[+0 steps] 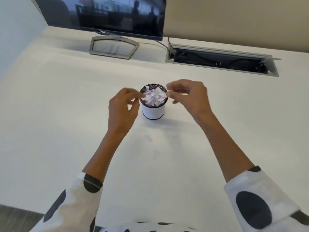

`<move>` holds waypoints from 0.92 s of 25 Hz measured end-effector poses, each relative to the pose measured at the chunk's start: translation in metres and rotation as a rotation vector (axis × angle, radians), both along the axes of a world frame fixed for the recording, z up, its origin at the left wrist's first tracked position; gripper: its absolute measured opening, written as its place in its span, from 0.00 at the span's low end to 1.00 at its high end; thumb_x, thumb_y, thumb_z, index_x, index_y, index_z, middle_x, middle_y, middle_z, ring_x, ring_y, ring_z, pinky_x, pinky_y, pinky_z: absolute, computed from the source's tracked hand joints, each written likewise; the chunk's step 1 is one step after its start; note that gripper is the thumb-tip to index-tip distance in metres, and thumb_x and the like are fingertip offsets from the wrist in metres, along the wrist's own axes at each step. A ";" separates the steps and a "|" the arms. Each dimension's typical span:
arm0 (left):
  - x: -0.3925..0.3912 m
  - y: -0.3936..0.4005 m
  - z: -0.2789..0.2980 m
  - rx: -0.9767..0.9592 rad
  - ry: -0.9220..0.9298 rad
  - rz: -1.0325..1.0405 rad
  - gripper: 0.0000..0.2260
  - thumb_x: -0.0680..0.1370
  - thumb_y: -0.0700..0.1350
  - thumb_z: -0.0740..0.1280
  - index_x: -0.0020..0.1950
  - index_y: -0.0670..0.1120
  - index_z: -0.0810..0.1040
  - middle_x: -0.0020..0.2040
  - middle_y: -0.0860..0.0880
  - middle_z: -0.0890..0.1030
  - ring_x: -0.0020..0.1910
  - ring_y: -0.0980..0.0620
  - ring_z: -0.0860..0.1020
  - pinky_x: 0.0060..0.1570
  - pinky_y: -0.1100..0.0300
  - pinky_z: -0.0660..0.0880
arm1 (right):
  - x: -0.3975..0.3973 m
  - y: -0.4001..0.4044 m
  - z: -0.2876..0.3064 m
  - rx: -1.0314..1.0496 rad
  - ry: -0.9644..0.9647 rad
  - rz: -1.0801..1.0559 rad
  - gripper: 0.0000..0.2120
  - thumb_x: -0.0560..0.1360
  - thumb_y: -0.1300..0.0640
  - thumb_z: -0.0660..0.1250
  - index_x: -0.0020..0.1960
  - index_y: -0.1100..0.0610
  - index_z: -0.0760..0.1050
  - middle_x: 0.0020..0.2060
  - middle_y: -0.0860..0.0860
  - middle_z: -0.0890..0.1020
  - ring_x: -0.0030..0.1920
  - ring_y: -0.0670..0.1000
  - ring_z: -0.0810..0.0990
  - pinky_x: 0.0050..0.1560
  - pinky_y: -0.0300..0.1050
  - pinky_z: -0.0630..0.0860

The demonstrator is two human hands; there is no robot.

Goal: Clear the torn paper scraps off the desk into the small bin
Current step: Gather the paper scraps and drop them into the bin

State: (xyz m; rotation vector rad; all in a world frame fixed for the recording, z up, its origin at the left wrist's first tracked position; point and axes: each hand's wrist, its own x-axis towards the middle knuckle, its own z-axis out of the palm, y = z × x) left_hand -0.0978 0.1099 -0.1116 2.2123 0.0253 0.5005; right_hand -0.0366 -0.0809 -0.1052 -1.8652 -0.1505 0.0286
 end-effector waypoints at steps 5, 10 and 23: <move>-0.050 -0.012 -0.055 -0.061 0.328 -0.039 0.11 0.73 0.39 0.71 0.54 0.48 0.81 0.53 0.47 0.77 0.50 0.52 0.77 0.52 0.53 0.76 | -0.045 -0.033 -0.056 -0.136 0.291 -0.139 0.05 0.67 0.69 0.71 0.41 0.61 0.83 0.31 0.52 0.83 0.24 0.39 0.76 0.31 0.33 0.77; -0.062 -0.034 -0.079 0.340 0.584 -0.284 0.30 0.68 0.54 0.75 0.68 0.50 0.72 0.68 0.49 0.67 0.63 0.48 0.67 0.59 0.62 0.64 | -0.067 -0.023 -0.077 -0.471 0.293 -0.042 0.08 0.64 0.59 0.77 0.41 0.61 0.82 0.38 0.55 0.85 0.37 0.52 0.80 0.45 0.45 0.78; -0.064 -0.040 -0.067 0.106 0.549 -0.164 0.04 0.71 0.36 0.69 0.39 0.42 0.83 0.43 0.50 0.83 0.40 0.51 0.80 0.42 0.60 0.74 | -0.064 -0.004 -0.053 -0.472 0.156 -0.101 0.03 0.66 0.61 0.68 0.35 0.56 0.79 0.29 0.51 0.79 0.32 0.51 0.76 0.38 0.41 0.73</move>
